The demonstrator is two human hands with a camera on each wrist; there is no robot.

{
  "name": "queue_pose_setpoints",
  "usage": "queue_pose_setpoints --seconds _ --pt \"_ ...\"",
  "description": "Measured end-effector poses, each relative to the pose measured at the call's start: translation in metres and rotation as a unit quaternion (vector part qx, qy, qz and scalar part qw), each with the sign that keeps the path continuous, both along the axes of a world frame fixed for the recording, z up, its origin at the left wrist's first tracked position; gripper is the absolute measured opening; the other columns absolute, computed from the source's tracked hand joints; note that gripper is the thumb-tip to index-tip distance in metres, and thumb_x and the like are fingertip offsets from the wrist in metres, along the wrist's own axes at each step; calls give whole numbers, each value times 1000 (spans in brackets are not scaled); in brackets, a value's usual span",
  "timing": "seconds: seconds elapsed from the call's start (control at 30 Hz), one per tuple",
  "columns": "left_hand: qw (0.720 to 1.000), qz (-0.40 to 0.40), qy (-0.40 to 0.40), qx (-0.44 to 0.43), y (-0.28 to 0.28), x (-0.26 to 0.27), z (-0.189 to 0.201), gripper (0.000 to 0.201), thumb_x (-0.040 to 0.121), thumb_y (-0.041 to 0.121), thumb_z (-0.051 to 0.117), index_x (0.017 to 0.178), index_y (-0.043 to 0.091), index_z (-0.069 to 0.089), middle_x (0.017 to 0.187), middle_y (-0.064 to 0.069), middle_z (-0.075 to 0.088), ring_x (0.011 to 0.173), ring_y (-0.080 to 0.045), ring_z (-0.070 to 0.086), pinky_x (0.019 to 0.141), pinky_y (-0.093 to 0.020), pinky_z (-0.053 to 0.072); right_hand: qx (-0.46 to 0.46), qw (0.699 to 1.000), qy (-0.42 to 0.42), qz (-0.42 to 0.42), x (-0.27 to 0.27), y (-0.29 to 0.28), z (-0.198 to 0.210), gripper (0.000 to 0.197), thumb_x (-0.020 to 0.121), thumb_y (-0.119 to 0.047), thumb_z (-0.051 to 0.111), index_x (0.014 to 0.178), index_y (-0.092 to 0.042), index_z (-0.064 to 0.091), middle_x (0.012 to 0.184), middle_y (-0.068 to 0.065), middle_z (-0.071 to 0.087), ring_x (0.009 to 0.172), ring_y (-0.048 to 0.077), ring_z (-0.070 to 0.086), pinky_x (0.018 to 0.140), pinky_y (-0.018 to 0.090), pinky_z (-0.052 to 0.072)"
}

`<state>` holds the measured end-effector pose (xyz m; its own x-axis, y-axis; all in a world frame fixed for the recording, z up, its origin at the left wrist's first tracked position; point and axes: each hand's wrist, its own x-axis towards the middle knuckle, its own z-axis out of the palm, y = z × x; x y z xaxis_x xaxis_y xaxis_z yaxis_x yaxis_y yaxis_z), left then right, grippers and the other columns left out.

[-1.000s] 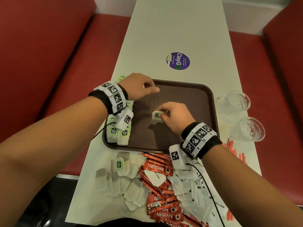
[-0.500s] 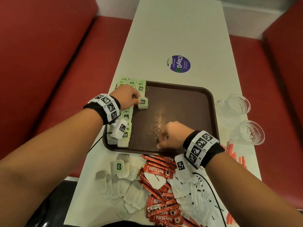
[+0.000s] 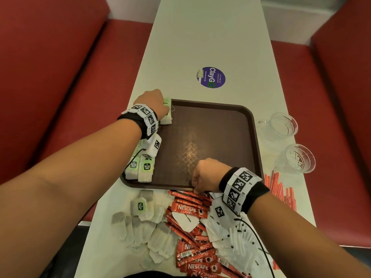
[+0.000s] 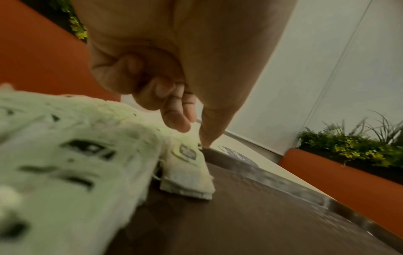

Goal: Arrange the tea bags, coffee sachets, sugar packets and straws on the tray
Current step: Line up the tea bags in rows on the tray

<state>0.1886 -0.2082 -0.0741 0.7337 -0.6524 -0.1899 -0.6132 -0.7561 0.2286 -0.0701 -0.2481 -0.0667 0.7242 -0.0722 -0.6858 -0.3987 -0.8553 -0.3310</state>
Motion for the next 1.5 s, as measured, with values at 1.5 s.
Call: queue_pose_setpoints --seconds 1.5 --pt "947 -199 253 10 235 -85 37 9 83 31 79 88 26 73 56 36 53 51 2 46 51 -11 33 -26 962 -151 226 48 114 7 39 89 -18 64 124 -34 68 103 5 49 104 29 52 77 38 48"
